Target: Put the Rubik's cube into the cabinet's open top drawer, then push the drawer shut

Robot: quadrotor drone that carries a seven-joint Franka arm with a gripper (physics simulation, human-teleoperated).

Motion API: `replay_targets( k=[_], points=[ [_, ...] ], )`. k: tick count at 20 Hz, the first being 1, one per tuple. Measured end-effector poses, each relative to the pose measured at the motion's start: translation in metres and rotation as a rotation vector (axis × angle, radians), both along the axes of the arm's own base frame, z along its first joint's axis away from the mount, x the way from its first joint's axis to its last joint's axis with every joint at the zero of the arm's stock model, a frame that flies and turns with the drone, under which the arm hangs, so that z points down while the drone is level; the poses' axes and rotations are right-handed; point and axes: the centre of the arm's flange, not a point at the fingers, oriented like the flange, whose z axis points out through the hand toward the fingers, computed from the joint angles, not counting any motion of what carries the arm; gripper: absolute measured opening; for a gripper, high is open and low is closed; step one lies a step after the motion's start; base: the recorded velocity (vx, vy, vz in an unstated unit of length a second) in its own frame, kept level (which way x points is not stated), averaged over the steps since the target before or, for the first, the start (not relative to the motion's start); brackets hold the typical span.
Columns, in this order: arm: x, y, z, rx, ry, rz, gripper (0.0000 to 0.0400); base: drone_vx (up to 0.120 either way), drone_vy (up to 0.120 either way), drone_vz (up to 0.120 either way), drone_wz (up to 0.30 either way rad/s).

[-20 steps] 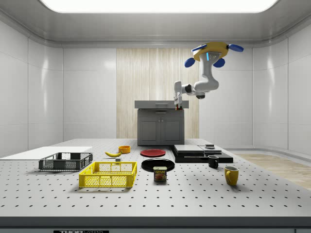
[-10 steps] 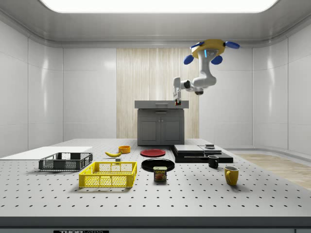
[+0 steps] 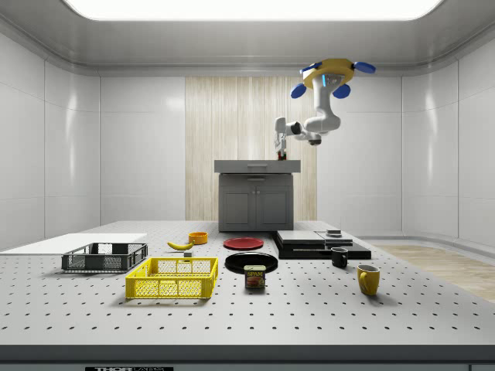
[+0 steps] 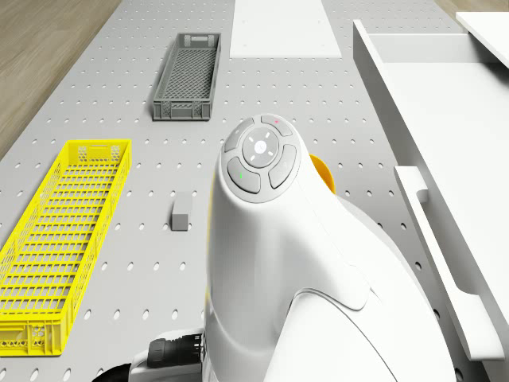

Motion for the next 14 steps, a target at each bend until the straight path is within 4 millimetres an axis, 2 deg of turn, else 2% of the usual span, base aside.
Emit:
replay_targets(
  k=[8, 14],
  points=[
    [0.0, 0.0, 0.0, 0.0, 0.0, 0.0, 0.0292, 0.0, -0.115, 0.12, 0.0],
    [0.0, 0.0, 0.0, 0.0, 0.0, 0.0, 0.0292, 0.0, -0.107, 0.007, 0.0]
  ],
)
